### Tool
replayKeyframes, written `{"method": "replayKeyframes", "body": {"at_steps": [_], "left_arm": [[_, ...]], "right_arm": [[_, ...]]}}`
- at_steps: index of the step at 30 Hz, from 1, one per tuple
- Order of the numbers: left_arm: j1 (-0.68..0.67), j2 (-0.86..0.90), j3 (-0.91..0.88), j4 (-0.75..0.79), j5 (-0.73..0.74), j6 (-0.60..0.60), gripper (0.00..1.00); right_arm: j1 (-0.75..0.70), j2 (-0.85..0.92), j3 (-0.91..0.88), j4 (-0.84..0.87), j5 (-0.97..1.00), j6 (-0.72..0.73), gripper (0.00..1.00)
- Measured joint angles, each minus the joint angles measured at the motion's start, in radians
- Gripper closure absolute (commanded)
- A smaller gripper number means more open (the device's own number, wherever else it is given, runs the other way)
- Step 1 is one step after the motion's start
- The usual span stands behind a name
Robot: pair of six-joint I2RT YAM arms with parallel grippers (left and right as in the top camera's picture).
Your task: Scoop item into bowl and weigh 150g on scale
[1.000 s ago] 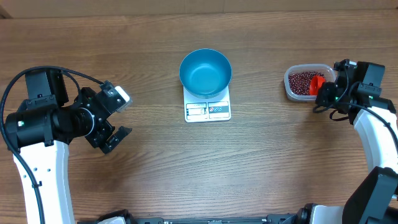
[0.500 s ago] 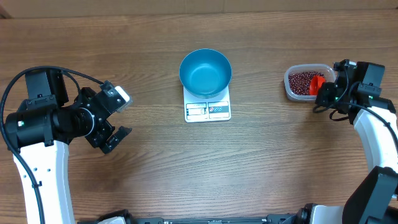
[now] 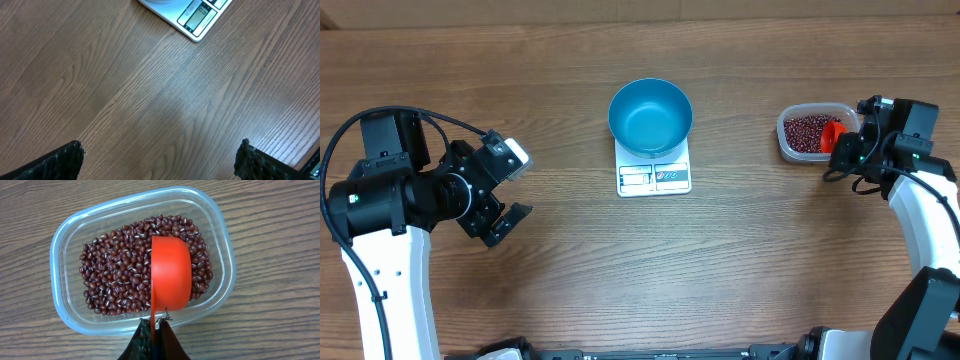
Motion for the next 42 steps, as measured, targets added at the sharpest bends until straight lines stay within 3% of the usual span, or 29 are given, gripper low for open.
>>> {"method": "replayKeyframes", "body": {"at_steps": [16, 42], "left_arm": [[0.0, 0.0, 0.0, 0.0, 0.0, 0.0, 0.0], [0.0, 0.0, 0.0, 0.0, 0.0, 0.0, 0.0]], "right_arm": [[0.0, 0.0, 0.023, -0.022, 0.016, -0.032, 0.96], [0.0, 0.022, 0.024, 0.091, 0.027, -0.079, 0.96]]}}
